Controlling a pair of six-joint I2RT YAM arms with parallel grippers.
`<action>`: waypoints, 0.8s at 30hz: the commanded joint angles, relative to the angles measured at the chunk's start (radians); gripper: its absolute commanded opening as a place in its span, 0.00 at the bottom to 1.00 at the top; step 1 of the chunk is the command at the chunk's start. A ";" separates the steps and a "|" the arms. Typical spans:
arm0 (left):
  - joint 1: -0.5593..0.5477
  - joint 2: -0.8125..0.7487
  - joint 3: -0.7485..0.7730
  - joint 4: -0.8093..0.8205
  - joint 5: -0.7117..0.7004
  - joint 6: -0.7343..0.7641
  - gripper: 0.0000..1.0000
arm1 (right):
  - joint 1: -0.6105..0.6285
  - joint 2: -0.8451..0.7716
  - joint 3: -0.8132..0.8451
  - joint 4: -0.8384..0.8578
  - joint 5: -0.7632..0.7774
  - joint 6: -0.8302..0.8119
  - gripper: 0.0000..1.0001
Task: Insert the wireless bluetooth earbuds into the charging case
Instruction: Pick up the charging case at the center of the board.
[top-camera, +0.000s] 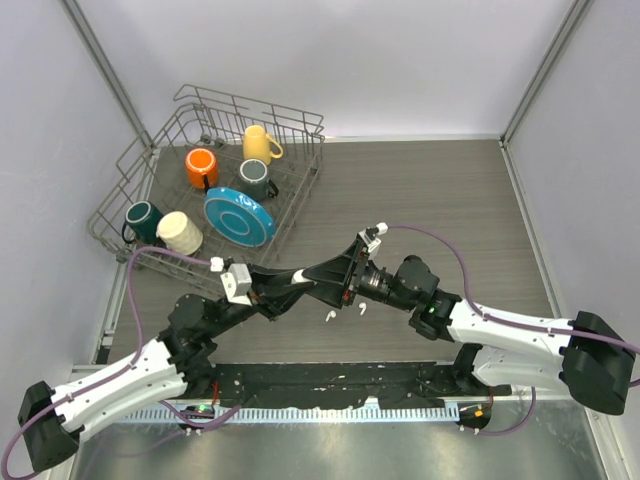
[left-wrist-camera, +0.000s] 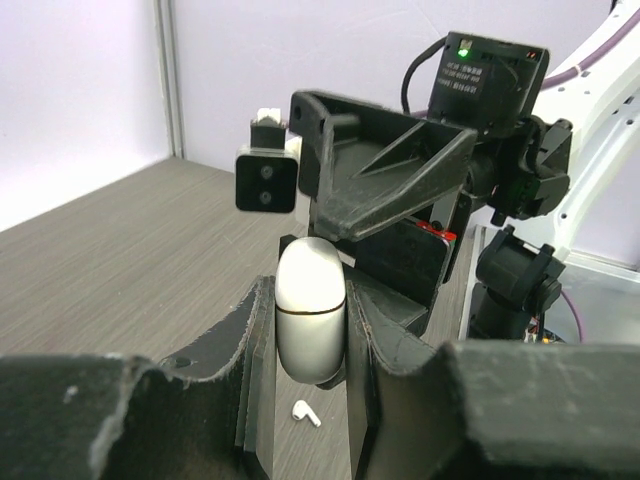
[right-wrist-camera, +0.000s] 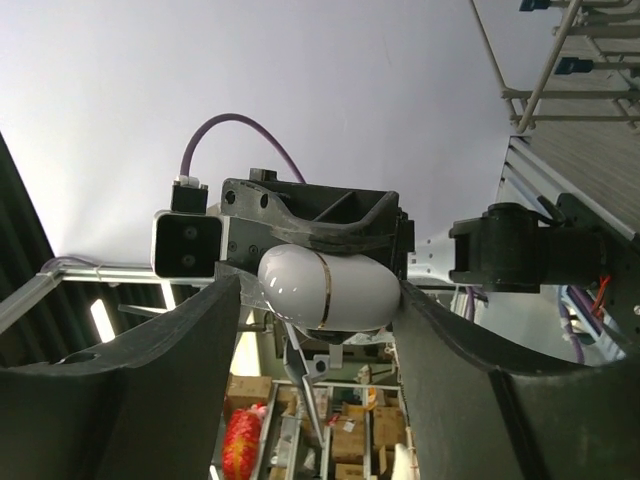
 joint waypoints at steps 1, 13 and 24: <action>0.000 -0.013 0.028 0.056 0.007 0.005 0.00 | 0.005 0.008 -0.003 0.121 0.021 0.044 0.65; 0.000 0.002 0.022 0.077 0.015 -0.013 0.00 | 0.005 0.020 -0.037 0.169 0.055 0.089 0.63; 0.000 0.007 0.017 0.087 0.017 -0.020 0.00 | 0.005 0.038 -0.055 0.215 0.061 0.096 0.48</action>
